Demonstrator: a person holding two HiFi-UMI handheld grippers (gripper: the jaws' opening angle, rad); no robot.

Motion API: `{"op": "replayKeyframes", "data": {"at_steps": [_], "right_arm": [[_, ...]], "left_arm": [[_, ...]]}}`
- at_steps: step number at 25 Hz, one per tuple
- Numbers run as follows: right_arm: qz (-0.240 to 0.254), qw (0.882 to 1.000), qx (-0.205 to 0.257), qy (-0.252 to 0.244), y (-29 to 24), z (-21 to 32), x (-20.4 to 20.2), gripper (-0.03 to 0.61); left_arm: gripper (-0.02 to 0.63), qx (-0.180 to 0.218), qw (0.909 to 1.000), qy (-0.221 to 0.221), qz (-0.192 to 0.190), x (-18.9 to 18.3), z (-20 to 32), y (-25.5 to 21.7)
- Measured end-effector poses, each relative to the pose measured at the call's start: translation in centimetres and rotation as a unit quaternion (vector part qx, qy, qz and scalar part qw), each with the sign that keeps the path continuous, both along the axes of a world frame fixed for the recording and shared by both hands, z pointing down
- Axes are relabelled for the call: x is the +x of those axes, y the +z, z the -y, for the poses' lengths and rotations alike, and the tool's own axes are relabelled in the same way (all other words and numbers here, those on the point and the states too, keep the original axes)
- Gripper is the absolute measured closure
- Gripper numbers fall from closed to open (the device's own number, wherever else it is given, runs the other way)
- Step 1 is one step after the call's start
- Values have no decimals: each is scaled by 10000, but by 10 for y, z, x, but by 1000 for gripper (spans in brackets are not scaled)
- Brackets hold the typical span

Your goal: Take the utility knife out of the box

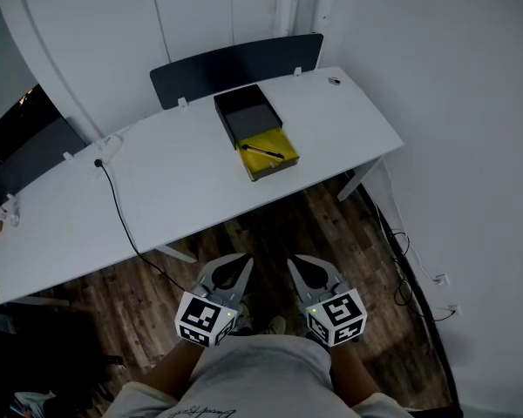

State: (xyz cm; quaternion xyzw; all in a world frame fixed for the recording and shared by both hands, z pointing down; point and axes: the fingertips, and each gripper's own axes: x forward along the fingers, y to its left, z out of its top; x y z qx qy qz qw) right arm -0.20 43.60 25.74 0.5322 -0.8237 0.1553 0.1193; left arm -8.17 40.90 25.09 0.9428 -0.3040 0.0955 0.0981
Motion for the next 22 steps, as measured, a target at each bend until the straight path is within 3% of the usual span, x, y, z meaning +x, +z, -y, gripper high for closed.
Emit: {"op": "replayKeyframes", "data": {"at_steps": [14,22], "right_arm": [[-189,9996,162,124,-11,34,-37,563],[-271,9993,169,177,-11,51,-38,563]], "left_arm": [[614,72,9998,140,-143,-40,35,-4],[614,65,9995,193,-223,-40,51,-3]]}}
